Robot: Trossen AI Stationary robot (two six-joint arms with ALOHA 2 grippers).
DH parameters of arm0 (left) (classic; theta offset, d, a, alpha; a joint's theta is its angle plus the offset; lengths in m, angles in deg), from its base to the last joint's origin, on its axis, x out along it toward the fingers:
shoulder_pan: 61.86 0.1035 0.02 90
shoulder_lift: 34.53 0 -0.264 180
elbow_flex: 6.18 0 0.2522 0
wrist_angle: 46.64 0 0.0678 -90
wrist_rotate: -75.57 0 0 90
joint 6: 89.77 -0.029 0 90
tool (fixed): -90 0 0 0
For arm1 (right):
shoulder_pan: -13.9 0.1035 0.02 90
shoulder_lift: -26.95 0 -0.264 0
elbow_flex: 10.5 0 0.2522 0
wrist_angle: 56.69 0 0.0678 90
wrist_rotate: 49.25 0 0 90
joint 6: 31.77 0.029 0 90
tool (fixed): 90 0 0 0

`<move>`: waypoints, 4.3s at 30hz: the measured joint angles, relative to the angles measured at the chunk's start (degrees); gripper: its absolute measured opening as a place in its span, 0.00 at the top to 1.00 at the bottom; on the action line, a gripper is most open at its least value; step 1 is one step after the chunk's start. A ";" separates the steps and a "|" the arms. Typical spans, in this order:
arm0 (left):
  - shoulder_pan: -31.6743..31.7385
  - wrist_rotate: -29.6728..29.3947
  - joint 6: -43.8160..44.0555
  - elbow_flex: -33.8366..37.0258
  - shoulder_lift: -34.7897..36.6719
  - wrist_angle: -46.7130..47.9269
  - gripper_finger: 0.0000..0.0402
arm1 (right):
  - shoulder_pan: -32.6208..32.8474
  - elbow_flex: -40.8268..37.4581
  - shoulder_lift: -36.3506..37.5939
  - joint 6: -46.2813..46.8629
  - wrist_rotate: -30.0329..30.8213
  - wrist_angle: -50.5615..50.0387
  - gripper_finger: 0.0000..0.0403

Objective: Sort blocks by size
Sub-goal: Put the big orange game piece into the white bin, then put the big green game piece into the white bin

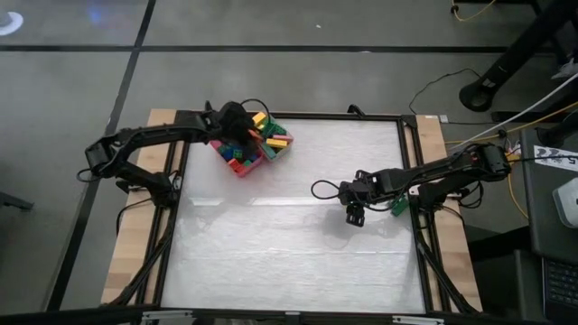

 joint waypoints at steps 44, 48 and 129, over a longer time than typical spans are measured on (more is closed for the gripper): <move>-0.02 -3.81 0.16 1.48 -5.18 -5.45 0.63 | -0.02 0.00 -0.04 0.00 -0.04 0.52 0.39; 0.00 -4.24 0.12 1.48 -5.18 -5.50 0.56 | -0.02 0.00 -0.04 0.00 -0.04 0.55 0.39; -22.70 -3.67 0.95 -1.45 -2.88 -1.81 0.55 | 0.02 -2.75 -7.28 9.65 2.06 -37.27 0.75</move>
